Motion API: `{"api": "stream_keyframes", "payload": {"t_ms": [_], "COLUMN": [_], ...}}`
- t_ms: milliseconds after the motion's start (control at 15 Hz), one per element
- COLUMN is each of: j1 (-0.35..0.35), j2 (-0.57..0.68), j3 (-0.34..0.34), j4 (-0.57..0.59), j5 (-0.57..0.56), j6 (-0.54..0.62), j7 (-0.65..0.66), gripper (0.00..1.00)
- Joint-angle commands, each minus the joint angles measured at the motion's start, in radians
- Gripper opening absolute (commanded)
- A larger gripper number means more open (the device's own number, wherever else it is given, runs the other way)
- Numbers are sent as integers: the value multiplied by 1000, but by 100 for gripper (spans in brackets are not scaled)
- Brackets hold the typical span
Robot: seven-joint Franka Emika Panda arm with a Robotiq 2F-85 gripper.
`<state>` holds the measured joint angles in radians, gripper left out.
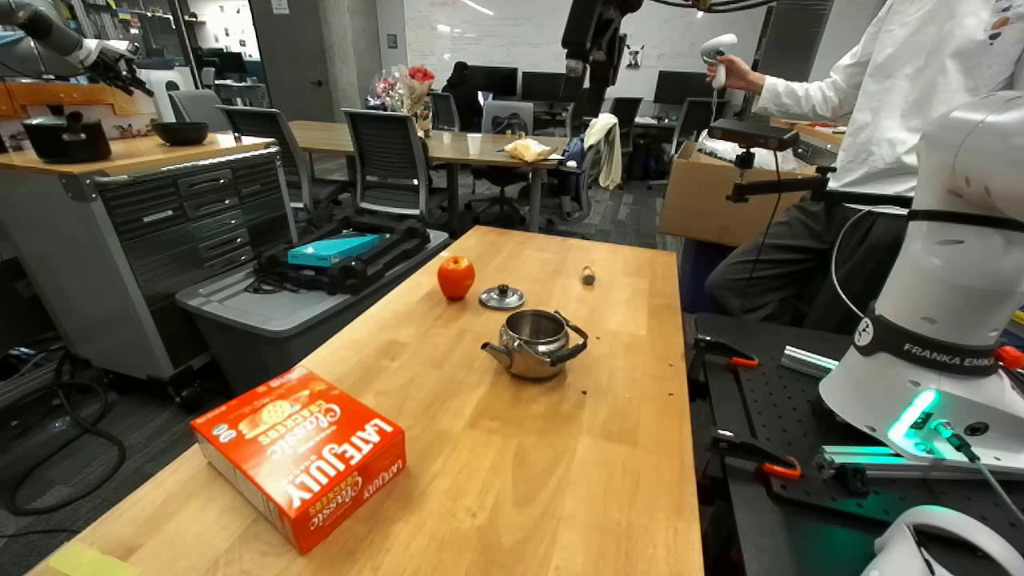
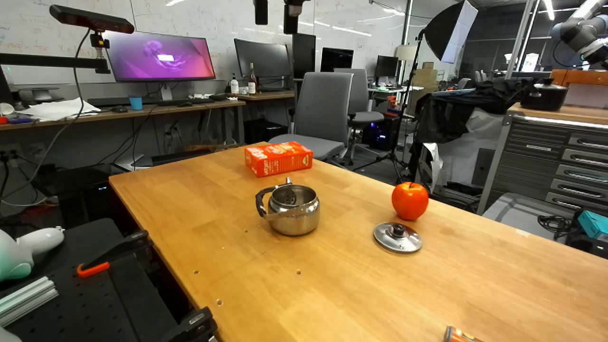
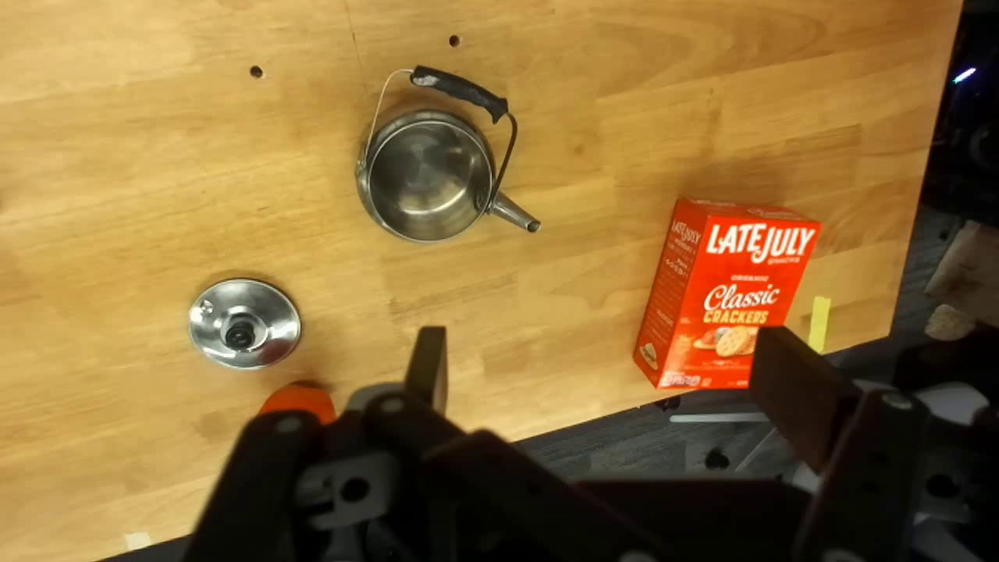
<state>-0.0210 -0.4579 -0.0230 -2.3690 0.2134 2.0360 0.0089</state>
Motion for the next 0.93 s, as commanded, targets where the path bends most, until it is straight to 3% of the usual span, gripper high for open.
{"api": "stream_keyframes", "payload": {"t_ms": [0,867], "j1": [-14,-62], "j2": [74,304], "j3": [-10,-82], "j4": [65,208], "j5": [-27,-22], "j6": [55,155], "j7": [10,-6], "gripper": [100,100]}}
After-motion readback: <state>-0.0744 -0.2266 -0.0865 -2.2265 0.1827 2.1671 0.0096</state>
